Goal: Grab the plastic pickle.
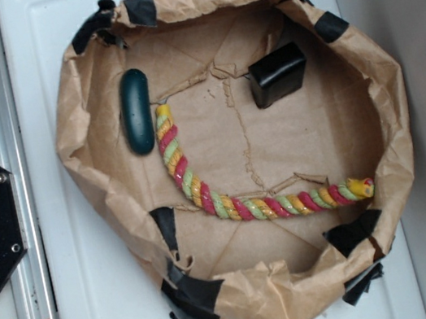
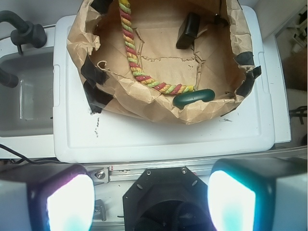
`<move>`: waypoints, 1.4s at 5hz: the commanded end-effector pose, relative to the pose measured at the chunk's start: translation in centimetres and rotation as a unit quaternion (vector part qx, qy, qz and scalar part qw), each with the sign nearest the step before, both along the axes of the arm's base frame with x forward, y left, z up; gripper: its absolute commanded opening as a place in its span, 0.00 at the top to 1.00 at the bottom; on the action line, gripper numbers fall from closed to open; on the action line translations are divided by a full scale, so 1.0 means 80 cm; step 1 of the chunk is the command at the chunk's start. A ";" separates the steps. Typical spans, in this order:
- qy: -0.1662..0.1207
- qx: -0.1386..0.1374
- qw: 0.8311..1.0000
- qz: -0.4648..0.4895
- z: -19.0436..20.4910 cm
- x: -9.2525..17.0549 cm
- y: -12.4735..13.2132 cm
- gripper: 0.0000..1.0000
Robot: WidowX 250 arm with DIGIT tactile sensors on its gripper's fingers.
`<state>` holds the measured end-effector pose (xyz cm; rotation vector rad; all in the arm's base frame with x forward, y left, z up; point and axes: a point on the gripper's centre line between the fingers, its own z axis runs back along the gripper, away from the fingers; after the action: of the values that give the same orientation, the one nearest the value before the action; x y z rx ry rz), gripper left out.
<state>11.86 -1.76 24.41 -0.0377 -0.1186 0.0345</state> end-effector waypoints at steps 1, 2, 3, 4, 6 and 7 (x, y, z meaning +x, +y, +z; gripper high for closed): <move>0.000 0.000 1.000 0.000 0.000 0.000 0.000 0.00; 0.021 0.011 0.993 0.114 -0.024 0.063 0.030 0.00; 0.040 0.016 0.972 0.232 -0.058 0.116 0.046 0.00; 0.072 0.036 0.933 0.350 -0.103 0.146 0.062 0.00; 0.127 0.078 0.858 0.492 -0.191 0.135 0.105 0.00; 0.154 0.095 0.826 0.534 -0.224 0.125 0.116 0.00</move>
<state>23.03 6.14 5.65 0.2498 0.2310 1.1149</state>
